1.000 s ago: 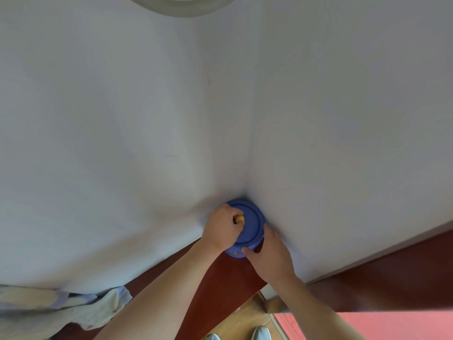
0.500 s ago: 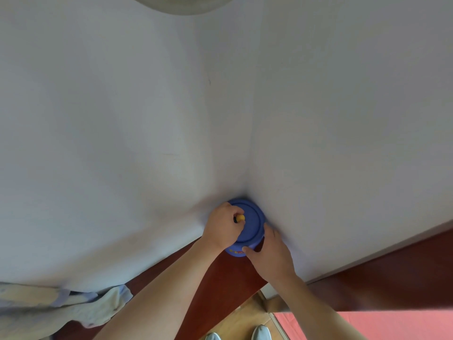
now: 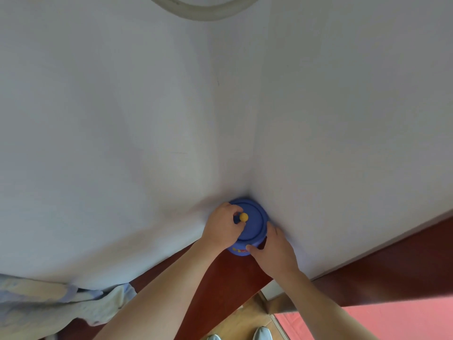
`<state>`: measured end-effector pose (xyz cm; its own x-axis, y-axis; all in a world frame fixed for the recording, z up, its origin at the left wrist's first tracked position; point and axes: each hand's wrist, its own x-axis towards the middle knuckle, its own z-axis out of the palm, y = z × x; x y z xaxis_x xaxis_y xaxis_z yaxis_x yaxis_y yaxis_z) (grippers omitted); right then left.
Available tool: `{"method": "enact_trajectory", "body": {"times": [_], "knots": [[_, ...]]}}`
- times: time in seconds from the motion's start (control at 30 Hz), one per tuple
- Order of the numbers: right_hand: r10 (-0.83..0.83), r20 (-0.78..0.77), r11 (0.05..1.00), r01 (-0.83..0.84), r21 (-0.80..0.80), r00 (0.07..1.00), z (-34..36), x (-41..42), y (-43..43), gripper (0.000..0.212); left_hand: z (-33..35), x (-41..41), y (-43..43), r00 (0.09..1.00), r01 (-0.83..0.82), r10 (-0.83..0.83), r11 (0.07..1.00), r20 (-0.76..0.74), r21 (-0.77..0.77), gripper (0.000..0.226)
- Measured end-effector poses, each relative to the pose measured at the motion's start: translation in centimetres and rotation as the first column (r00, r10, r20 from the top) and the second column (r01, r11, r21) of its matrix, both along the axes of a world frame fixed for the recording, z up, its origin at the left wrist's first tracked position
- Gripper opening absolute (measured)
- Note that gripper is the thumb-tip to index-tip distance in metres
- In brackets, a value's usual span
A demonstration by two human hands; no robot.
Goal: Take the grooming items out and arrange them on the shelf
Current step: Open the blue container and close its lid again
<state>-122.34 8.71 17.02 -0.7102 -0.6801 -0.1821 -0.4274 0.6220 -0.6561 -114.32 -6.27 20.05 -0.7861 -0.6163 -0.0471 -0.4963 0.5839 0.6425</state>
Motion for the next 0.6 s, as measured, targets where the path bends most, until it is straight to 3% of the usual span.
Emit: {"method": "enact_trajectory", "body": {"times": [0.27,0.43,0.6], "knots": [[0.027,-0.022,0.999,-0.026,0.044,0.999,2.0,0.1,-0.3,0.073,1.1,2.9,-0.5,1.0,-0.012,0.012,1.0,0.008,-0.008,0.043],[0.047,-0.115,0.994,-0.036,0.102,0.992,3.5,0.9,-0.4,0.076,1.9,4.9,-1.0,0.999,0.039,-0.036,0.997,0.039,-0.06,0.051],[0.107,-0.252,0.986,-0.069,0.155,0.962,6.2,2.2,-0.2,0.064,3.2,6.9,-1.1,0.989,0.131,-0.122,0.986,0.082,-0.106,0.056]]}}
